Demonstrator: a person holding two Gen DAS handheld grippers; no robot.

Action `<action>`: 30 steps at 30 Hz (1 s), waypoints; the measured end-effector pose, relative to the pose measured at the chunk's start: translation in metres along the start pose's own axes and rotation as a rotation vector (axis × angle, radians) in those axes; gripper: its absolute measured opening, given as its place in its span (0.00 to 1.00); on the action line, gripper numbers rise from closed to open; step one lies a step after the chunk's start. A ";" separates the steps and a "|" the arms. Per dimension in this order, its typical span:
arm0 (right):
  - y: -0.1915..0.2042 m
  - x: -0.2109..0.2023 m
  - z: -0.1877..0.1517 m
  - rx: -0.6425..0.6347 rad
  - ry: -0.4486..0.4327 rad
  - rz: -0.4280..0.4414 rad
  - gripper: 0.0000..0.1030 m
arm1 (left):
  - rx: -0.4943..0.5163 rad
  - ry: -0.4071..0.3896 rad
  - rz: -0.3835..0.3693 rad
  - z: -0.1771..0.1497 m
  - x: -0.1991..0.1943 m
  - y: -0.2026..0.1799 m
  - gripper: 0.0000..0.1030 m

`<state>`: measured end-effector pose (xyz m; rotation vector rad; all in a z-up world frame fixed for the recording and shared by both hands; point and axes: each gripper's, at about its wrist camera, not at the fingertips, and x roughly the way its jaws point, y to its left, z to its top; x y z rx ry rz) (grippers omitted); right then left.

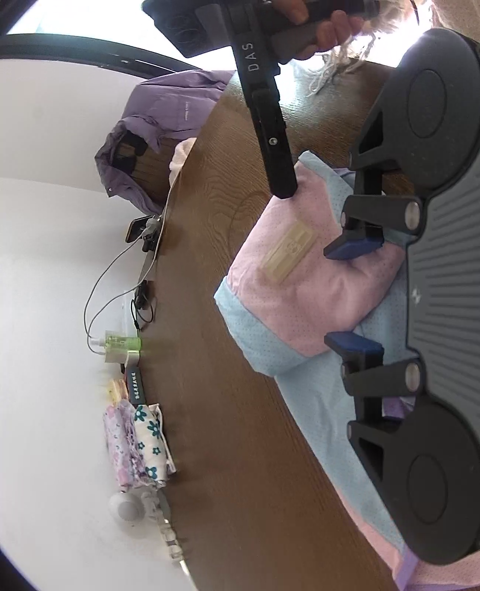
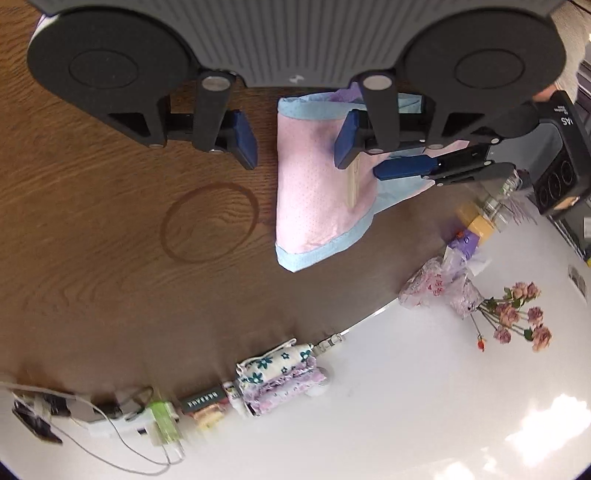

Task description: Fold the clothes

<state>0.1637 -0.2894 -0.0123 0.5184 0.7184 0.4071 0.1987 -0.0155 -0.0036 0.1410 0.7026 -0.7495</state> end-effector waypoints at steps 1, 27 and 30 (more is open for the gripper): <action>-0.002 0.001 -0.001 0.022 -0.002 0.010 0.45 | -0.003 -0.002 0.002 -0.001 -0.001 0.001 0.41; 0.004 0.006 -0.011 0.028 0.012 0.023 0.19 | -0.187 -0.056 0.029 0.035 0.007 0.043 0.03; 0.007 0.007 -0.011 0.006 0.009 0.007 0.19 | -0.132 -0.058 0.066 0.038 0.009 0.036 0.03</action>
